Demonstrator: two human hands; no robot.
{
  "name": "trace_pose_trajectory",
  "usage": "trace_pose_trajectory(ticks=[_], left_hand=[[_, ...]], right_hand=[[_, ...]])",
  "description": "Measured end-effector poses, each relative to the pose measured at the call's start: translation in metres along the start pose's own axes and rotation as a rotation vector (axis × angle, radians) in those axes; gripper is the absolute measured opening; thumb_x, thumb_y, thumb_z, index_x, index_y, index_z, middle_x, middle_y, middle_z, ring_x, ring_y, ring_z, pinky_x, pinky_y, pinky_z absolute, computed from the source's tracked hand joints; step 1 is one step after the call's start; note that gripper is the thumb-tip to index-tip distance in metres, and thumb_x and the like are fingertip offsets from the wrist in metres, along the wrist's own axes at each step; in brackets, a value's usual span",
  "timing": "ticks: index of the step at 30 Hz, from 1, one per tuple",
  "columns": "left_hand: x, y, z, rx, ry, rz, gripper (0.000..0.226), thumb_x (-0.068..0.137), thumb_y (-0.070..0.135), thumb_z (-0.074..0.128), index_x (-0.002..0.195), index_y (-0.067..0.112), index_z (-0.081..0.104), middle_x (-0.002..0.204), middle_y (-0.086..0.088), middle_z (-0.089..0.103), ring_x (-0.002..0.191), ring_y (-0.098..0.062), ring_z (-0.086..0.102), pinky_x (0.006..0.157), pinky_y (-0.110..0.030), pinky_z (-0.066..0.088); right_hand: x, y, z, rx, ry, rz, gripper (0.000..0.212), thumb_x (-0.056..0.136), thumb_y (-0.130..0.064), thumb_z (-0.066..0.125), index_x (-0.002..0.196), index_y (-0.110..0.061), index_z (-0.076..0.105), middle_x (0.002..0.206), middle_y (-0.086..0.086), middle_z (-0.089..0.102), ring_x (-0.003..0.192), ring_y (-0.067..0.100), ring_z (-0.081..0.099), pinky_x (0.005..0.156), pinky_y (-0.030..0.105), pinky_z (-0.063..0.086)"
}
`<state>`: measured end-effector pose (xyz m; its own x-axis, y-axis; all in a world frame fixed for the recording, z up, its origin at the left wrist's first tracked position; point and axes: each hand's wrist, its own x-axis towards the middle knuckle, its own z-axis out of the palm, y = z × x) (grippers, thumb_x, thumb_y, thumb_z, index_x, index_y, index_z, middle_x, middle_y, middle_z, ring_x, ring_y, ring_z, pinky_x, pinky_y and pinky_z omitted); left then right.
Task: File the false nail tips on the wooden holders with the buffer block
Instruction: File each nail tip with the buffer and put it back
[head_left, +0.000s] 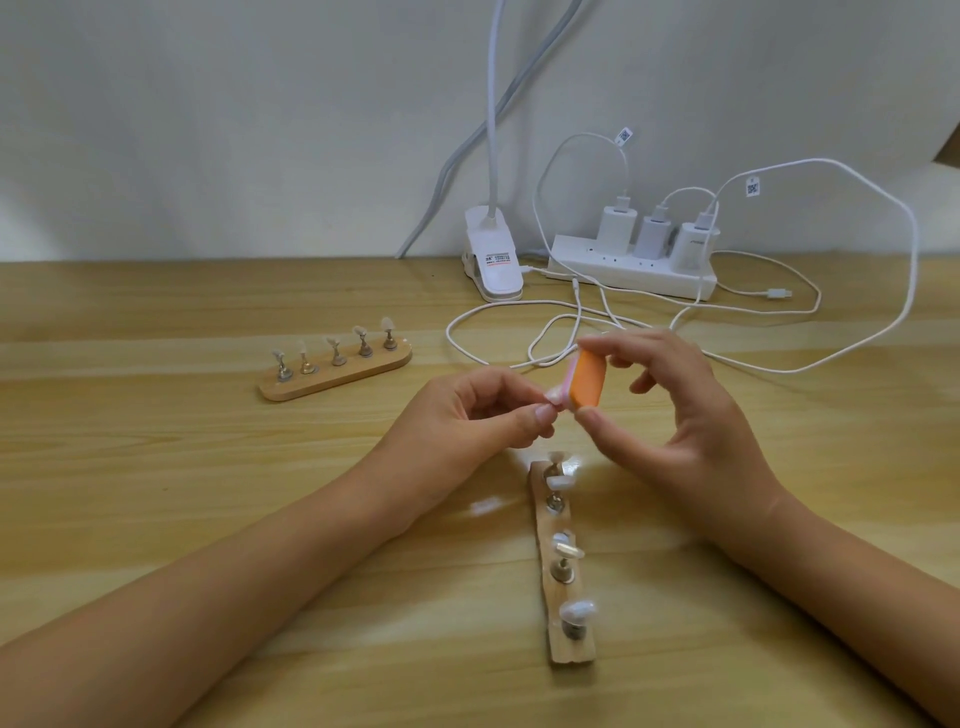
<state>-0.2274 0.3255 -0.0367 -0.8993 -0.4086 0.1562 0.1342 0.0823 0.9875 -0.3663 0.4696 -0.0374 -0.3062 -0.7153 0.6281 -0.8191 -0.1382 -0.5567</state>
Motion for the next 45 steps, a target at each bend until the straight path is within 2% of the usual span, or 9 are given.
trace_pose_trajectory(ticks=[4,8,12,16,20,27,34,38,45], left_hand=[[-0.0007,0.0003,0.0000,0.039,-0.021,0.021,0.010,0.076,0.026,0.069,0.084,0.021,0.072,0.083,-0.003,0.069,0.078,-0.009,0.061,0.074,-0.019,0.051],[-0.0001,0.0002,-0.0014,0.018,-0.011,0.003,0.010,0.076,0.027,0.071,0.085,0.022,0.074,0.083,0.000,0.071,0.078,-0.006,0.064,0.073,-0.017,0.050],[-0.0013,0.0014,-0.0005,0.029,-0.026,0.015,0.009,0.075,0.028,0.070,0.083,0.024,0.073,0.081,0.001,0.070,0.077,-0.006,0.063,0.073,-0.017,0.050],[-0.0008,0.0012,-0.0008,0.005,-0.012,-0.010,0.008,0.075,0.025,0.071,0.082,0.022,0.074,0.080,0.002,0.071,0.077,-0.005,0.065,0.072,-0.016,0.051],[-0.0017,0.0028,0.0004,0.007,-0.011,-0.001,0.009,0.076,0.024,0.070,0.083,0.021,0.073,0.079,0.002,0.071,0.076,-0.004,0.064,0.071,-0.016,0.050],[-0.0014,0.0025,-0.0012,0.072,0.047,0.003,0.012,0.084,0.012,0.071,0.091,0.021,0.073,0.082,0.006,0.066,0.078,-0.003,0.059,0.072,-0.012,0.046],[-0.0014,0.0037,-0.0005,0.101,0.036,0.022,0.014,0.085,0.009,0.070,0.085,0.023,0.072,0.082,0.002,0.064,0.076,-0.004,0.058,0.069,-0.016,0.045],[-0.0025,0.0053,0.0008,0.124,0.021,0.051,0.016,0.086,0.003,0.067,0.086,0.019,0.070,0.079,0.006,0.065,0.073,-0.001,0.058,0.071,-0.011,0.045],[-0.0022,0.0049,0.0013,0.089,0.007,0.030,0.013,0.085,0.006,0.068,0.090,0.017,0.071,0.082,0.002,0.069,0.078,-0.005,0.061,0.074,-0.016,0.049]], right_hand=[[-0.0040,-0.0019,0.0011,-0.066,-0.081,-0.120,0.046,0.083,-0.031,0.067,0.126,-0.017,0.059,0.121,-0.001,0.060,0.115,0.019,0.053,0.095,0.027,0.041],[-0.0013,-0.0009,-0.0003,-0.058,-0.009,-0.061,0.045,0.083,-0.031,0.064,0.125,-0.017,0.059,0.120,-0.001,0.061,0.116,0.016,0.052,0.096,0.039,0.043],[-0.0037,-0.0030,0.0021,-0.122,-0.055,-0.170,0.046,0.083,-0.026,0.065,0.127,-0.013,0.060,0.120,0.002,0.061,0.113,0.023,0.055,0.102,0.030,0.037],[-0.0011,-0.0006,-0.0005,-0.075,0.004,-0.056,0.046,0.083,-0.030,0.062,0.127,-0.016,0.060,0.120,0.002,0.060,0.116,0.018,0.052,0.100,0.042,0.043],[-0.0026,-0.0015,-0.0002,-0.083,-0.027,-0.104,0.046,0.084,-0.027,0.064,0.128,-0.016,0.059,0.121,0.004,0.060,0.119,0.022,0.053,0.105,0.033,0.038],[0.0007,0.0026,-0.0065,0.195,0.045,0.147,0.043,0.082,-0.038,0.065,0.124,-0.027,0.061,0.122,-0.007,0.064,0.114,0.013,0.057,0.093,0.021,0.044],[-0.0018,0.0009,-0.0007,0.034,-0.046,-0.031,0.046,0.083,-0.031,0.065,0.125,-0.014,0.062,0.118,0.002,0.063,0.116,0.017,0.055,0.100,0.032,0.042],[-0.0037,-0.0025,0.0004,-0.064,-0.091,-0.151,0.044,0.083,-0.027,0.065,0.125,-0.013,0.062,0.120,0.001,0.063,0.114,0.021,0.056,0.103,0.029,0.039],[-0.0033,-0.0030,0.0000,-0.053,-0.085,-0.142,0.045,0.082,-0.026,0.066,0.126,-0.013,0.062,0.120,0.003,0.063,0.115,0.021,0.057,0.103,0.029,0.039]])
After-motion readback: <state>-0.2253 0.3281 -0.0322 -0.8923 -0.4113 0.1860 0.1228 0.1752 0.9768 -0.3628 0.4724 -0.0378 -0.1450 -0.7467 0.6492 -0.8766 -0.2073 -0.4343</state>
